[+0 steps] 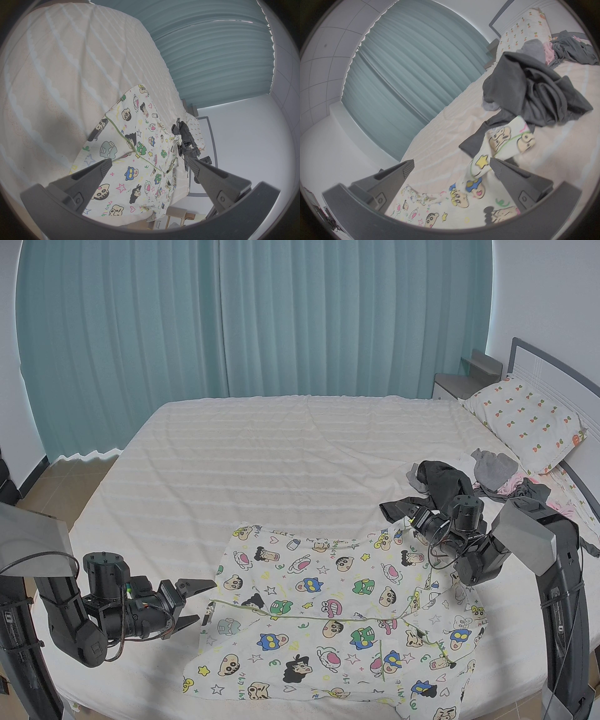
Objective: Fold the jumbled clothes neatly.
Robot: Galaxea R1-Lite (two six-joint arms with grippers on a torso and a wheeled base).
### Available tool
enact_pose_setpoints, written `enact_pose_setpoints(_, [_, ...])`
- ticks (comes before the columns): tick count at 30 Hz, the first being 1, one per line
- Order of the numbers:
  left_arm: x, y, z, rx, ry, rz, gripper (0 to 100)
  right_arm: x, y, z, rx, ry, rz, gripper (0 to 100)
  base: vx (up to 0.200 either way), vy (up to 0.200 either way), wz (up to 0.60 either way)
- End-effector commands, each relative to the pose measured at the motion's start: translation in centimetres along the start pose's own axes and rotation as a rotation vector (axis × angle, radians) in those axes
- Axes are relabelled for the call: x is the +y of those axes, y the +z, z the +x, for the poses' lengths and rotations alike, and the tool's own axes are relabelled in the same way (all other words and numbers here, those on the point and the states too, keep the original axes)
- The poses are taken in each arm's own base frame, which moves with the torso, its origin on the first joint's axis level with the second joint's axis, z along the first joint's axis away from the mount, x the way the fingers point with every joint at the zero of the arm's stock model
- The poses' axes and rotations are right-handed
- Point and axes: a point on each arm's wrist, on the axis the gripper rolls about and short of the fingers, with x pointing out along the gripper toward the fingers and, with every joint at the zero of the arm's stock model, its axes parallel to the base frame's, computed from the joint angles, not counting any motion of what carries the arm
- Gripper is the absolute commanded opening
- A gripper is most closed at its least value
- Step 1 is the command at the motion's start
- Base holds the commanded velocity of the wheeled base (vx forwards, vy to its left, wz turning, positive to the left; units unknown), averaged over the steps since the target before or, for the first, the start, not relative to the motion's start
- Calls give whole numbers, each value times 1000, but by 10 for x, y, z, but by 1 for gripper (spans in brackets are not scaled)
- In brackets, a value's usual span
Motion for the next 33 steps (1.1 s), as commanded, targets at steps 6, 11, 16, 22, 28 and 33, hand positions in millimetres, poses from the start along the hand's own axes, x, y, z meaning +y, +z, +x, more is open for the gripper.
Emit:
enact_pose_setpoints(6, [0,0,0,0,0,0,100,-1,-13,3,59,-27,7,100,0,0,0])
enact_pose_setpoints(11, [0,0,0,0,0,0,100,-2,-17,9,77,-34,7,100,0,0,0])
enact_pose_setpoints(16, [0,0,0,0,0,0,100,-5,-23,33,47,1,-2,100,0,0,0])
enact_pose_setpoints(22, [0,0,0,0,0,-1,100,4,-23,47,33,25,10,100,0,0,0])
enact_pose_setpoints(28, [0,0,0,-1,2,-2,100,31,5,50,-130,149,104,100,0,0,0])
enact_pose_setpoints(33, [0,0,0,-1,2,-2,100,35,17,44,-176,166,101,100,0,0,0])
